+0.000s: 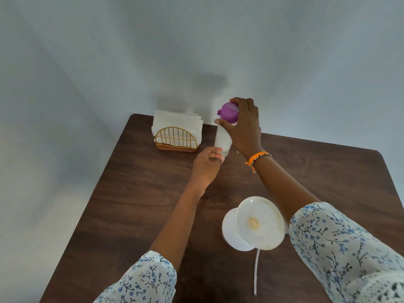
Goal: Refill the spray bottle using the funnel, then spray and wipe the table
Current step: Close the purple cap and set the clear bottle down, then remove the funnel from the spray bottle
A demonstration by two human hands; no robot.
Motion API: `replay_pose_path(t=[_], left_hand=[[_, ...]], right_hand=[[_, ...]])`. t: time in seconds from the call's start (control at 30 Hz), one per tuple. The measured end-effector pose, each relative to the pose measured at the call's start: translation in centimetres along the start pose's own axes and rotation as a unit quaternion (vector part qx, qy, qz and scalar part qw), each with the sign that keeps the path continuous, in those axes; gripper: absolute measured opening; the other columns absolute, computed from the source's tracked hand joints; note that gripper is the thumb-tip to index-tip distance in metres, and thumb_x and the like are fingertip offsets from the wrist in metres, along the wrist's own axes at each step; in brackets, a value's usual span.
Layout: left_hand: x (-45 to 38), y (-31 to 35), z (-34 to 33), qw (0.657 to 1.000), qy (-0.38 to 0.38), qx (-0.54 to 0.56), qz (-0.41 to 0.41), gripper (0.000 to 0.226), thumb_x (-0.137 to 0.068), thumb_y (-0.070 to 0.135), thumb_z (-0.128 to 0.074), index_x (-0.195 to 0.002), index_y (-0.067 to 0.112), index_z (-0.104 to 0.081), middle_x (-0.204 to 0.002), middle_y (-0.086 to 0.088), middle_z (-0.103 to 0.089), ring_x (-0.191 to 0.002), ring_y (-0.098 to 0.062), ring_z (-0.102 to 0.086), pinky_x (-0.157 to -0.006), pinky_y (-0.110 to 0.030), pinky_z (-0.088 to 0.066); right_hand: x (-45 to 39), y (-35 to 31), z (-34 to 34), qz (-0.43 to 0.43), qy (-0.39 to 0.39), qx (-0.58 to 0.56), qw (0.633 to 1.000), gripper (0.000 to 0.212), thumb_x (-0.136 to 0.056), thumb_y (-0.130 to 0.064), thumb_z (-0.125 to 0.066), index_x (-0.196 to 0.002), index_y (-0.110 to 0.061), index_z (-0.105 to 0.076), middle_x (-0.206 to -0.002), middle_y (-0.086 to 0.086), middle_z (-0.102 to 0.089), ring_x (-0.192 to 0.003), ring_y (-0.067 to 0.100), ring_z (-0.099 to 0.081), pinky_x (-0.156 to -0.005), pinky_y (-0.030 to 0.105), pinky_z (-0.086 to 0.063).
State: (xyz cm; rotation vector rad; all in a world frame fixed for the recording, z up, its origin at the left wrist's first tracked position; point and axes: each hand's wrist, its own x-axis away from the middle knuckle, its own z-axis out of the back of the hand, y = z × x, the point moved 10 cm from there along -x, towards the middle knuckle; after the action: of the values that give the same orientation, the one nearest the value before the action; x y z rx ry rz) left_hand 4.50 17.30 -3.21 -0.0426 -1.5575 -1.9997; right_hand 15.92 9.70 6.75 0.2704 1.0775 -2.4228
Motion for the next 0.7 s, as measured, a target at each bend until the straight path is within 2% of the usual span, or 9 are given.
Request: replay_pose_path(t=[0.17,0.27,0.37,0.47,0.57,0.7], left_hand=[[0.4,0.4,-0.1,1.0,0.0,0.004,-0.001,0.029,-0.092,0.02,-0.054,-0.121,0.022,-0.054,-0.126,-0.001,-0.055,-0.106,-0.008,-0.048,-0.09,-0.024,-0.042],[1.2,0.7,-0.1,1.0,-0.005,0.016,-0.005,0.029,-0.092,0.021,-0.056,-0.121,0.021,-0.055,-0.125,0.0,-0.055,-0.11,-0.011,-0.051,-0.093,-0.025,-0.043],[2.6,0.9,-0.4,0.998,-0.019,0.057,-0.005,0.026,-0.091,0.021,-0.057,-0.117,0.023,-0.057,-0.121,0.003,-0.057,-0.109,-0.009,-0.053,-0.09,-0.022,-0.041],[4.7,1.0,-0.7,0.995,-0.038,0.091,-0.014,0.019,-0.092,0.018,-0.056,-0.107,0.029,-0.059,-0.112,0.006,-0.061,-0.107,-0.009,-0.056,-0.094,-0.024,-0.043],[7.0,1.3,-1.2,0.993,-0.068,0.09,-0.042,0.03,-0.094,0.005,-0.046,-0.104,0.029,-0.061,-0.103,0.009,-0.064,-0.101,-0.008,-0.06,-0.091,-0.021,-0.046],[9.4,0.9,-2.5,0.991,-0.119,0.029,-0.055,0.046,-0.091,-0.007,-0.038,-0.114,0.028,-0.058,-0.104,0.013,-0.061,-0.098,-0.002,-0.058,-0.082,-0.017,-0.046]], right_hand=[[0.2,0.1,0.9,0.001,-0.014,-0.016,1.0,0.075,-0.072,-0.039,-0.076,-0.132,-0.012,-0.04,-0.131,0.01,-0.044,-0.118,0.024,-0.041,-0.077,0.027,-0.039],[0.7,0.3,3.0,-0.028,-0.019,-0.023,0.999,0.075,-0.073,-0.043,-0.073,-0.133,-0.013,-0.038,-0.134,0.009,-0.039,-0.119,0.024,-0.036,-0.086,0.028,-0.034],[2.3,0.6,6.1,-0.086,-0.034,-0.077,0.993,0.057,-0.08,-0.044,-0.066,-0.126,-0.018,-0.046,-0.129,0.004,-0.044,-0.119,0.021,-0.036,-0.092,0.03,-0.035],[4.9,0.1,7.7,-0.114,-0.121,-0.138,0.976,0.035,-0.086,-0.033,-0.063,-0.117,-0.018,-0.054,-0.123,0.002,-0.053,-0.11,0.017,-0.05,-0.086,0.022,-0.041],[8.6,-0.3,8.2,-0.124,-0.205,-0.171,0.956,0.029,-0.086,-0.027,-0.063,-0.113,-0.019,-0.057,-0.116,0.001,-0.058,-0.104,0.014,-0.057,-0.083,0.019,-0.043],[13.8,0.4,9.5,-0.151,-0.206,-0.221,0.941,0.023,-0.086,-0.025,-0.061,-0.108,-0.025,-0.058,-0.107,-0.009,-0.06,-0.097,0.006,-0.058,-0.082,0.016,-0.046]])
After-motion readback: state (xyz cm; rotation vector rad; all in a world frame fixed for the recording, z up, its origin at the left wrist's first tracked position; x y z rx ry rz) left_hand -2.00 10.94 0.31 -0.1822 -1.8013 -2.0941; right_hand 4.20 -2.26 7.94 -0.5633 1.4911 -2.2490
